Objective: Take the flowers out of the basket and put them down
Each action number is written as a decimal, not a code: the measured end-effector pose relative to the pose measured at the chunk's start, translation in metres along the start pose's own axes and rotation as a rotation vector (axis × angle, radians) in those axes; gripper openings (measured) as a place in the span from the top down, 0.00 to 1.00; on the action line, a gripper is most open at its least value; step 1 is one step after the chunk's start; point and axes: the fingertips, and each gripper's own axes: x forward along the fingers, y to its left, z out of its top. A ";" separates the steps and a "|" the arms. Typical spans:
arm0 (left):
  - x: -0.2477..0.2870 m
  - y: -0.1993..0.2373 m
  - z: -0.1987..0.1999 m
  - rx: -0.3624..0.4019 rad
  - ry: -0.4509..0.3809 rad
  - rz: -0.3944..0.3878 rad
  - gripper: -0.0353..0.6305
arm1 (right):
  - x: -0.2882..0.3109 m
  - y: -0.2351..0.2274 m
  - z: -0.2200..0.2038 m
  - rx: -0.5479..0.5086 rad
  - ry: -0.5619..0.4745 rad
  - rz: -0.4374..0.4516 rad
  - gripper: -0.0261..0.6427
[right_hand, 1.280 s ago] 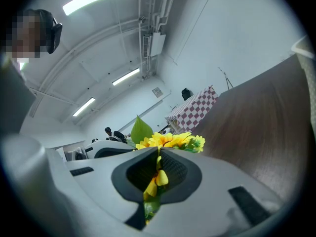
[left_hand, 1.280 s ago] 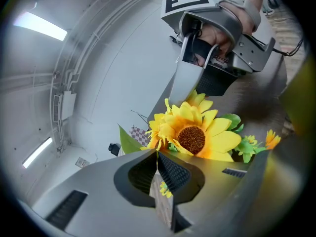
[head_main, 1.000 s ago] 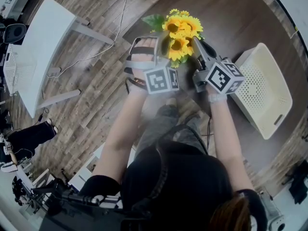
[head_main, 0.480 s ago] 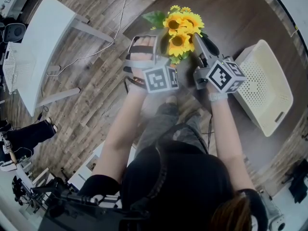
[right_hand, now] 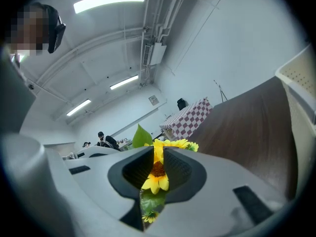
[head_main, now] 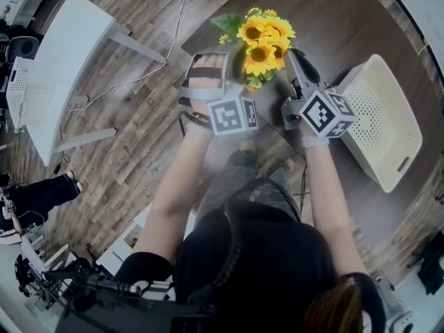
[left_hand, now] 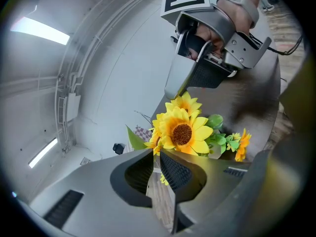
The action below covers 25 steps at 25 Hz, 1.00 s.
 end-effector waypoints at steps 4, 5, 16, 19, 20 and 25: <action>-0.009 0.000 0.004 0.003 -0.007 0.008 0.88 | -0.007 0.007 0.002 -0.019 -0.019 0.002 0.89; -0.011 0.000 0.005 0.000 -0.010 0.010 0.88 | -0.010 0.009 0.003 -0.020 -0.025 0.003 0.94; -0.037 -0.010 0.029 0.005 -0.050 0.013 0.94 | -0.038 0.041 -0.007 -0.073 0.005 0.118 0.96; -0.043 -0.015 0.038 0.016 -0.064 0.007 0.94 | -0.046 0.046 -0.011 -0.085 0.019 0.133 0.96; -0.045 -0.017 0.041 0.020 -0.068 0.005 0.94 | -0.049 0.047 -0.013 -0.087 0.022 0.139 0.96; -0.052 -0.024 0.052 0.029 -0.087 -0.002 0.94 | -0.057 0.056 -0.021 -0.118 0.046 0.159 0.96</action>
